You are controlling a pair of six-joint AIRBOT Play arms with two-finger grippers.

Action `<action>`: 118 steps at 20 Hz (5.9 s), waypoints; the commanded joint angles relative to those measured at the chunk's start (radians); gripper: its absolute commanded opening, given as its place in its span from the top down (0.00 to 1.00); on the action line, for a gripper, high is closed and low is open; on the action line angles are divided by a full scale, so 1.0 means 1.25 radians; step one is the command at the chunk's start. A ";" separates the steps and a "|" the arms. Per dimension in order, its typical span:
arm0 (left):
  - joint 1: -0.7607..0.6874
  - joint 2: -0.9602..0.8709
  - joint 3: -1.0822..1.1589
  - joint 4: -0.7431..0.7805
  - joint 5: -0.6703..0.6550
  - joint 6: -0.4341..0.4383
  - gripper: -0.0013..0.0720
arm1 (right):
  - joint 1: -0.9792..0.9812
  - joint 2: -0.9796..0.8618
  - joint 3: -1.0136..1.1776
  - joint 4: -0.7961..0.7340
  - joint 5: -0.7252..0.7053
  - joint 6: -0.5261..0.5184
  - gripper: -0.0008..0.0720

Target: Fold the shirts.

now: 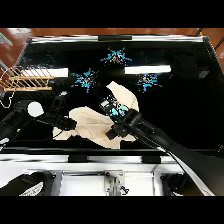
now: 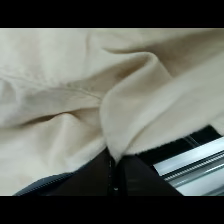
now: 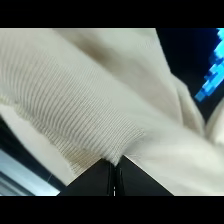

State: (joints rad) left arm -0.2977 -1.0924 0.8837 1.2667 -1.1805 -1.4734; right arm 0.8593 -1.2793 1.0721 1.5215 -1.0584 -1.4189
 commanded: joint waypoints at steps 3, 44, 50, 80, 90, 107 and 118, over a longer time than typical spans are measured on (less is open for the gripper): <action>0.019 0.000 0.039 -0.046 -0.012 0.024 0.92 | 0.001 0.137 0.073 0.132 -0.036 -0.125 0.89; 0.453 -0.016 0.523 0.273 0.038 0.088 0.28 | 0.001 0.017 0.090 0.272 -0.033 0.014 0.89; 0.795 -0.142 0.547 0.095 0.001 0.088 0.30 | 0.001 0.017 0.090 0.272 -0.034 0.034 0.89; 0.811 -0.701 0.780 0.103 0.142 0.454 0.25 | 0.001 -0.005 0.090 0.266 0.046 0.277 0.89; 0.794 -0.750 0.780 0.102 0.103 0.454 0.35 | 0.001 -0.005 0.090 0.265 0.046 0.283 0.89; 0.786 -0.599 0.844 0.103 0.077 0.341 0.93 | -0.042 0.037 0.091 0.247 0.044 0.278 0.89; 0.573 -0.268 0.840 0.034 -0.176 0.210 0.93 | -0.133 0.065 0.090 0.132 0.005 0.183 0.89</action>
State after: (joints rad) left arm 0.5152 -1.5181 1.9438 1.3170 -1.2583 -1.1461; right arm 0.7002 -1.1961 1.1847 1.7500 -1.0416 -1.1759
